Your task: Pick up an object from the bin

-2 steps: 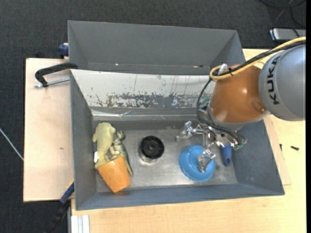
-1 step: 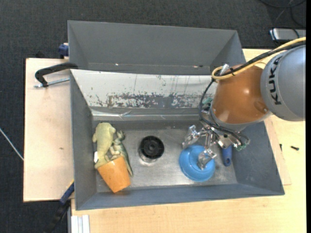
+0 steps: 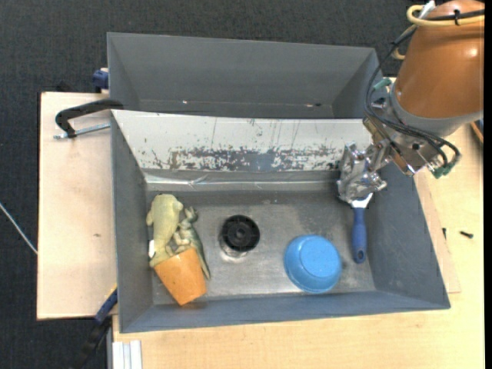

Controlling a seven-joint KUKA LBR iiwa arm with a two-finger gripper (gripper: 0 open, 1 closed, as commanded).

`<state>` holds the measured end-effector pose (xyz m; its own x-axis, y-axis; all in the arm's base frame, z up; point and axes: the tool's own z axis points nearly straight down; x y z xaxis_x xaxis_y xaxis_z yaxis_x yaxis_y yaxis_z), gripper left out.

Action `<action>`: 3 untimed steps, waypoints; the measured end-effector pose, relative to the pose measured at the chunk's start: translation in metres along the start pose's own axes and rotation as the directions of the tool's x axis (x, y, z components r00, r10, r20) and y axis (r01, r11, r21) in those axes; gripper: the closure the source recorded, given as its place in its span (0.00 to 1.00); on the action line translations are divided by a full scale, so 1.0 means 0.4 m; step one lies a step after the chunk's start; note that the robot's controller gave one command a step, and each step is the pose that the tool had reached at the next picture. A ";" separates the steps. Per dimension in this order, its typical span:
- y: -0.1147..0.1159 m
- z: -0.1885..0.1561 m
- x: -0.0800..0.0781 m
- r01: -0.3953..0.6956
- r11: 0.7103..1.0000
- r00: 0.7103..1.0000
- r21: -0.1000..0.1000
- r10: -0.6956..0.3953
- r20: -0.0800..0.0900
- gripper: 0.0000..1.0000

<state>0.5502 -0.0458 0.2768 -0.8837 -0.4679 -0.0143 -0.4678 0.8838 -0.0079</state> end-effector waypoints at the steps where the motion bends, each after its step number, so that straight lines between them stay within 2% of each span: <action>1: 0.002 0.011 0.004 0.000 1.000 1.000 -0.006 0.000 -0.008 0.00; 2: 0.252 0.365 -0.016 0.112 0.994 0.994 -0.017 -0.112 -0.018 0.00; 3: 0.347 0.487 -0.191 0.165 0.986 0.986 -0.006 -0.165 0.004 0.00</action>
Offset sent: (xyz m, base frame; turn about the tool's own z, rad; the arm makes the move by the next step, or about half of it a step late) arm 0.0000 0.0000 0.0000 0.0000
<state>0.5561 0.1125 0.0819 -0.7945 -0.6070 -0.0168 -0.6070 0.7947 -0.0038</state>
